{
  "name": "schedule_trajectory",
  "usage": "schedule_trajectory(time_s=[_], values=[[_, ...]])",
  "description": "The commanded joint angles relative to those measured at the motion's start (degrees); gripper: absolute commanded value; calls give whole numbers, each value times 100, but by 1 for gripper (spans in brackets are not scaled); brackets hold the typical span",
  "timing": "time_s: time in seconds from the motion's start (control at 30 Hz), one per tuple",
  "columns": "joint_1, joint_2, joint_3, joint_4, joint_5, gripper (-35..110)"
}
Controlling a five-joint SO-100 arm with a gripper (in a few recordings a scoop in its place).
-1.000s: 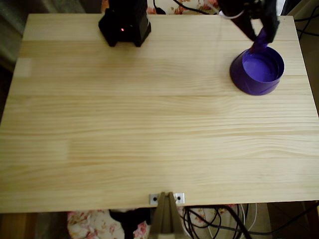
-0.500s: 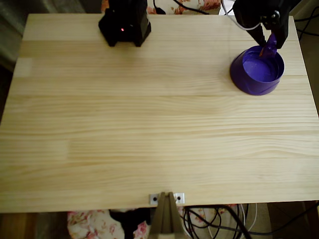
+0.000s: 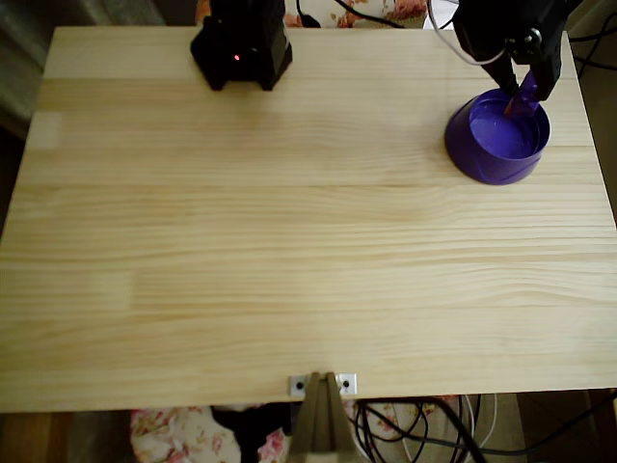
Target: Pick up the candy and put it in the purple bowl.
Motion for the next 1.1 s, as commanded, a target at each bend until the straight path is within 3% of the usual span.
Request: schedule_trajectory(time_s=[0.0,0.07,0.37,0.43,0.57,0.7,0.87,1.07], values=[[-53,149,-334,-70,105,22],[-53,141,-316,-53,114,30],[44,176,-229,35,97,33],[105,220,-237,141,79,6],[527,721,18,439,105,0],[1714,1863,809,562,-88,0],[3946,3094,1468,984,-1521,0],[6337,3366,2312,949,-2505,0]])
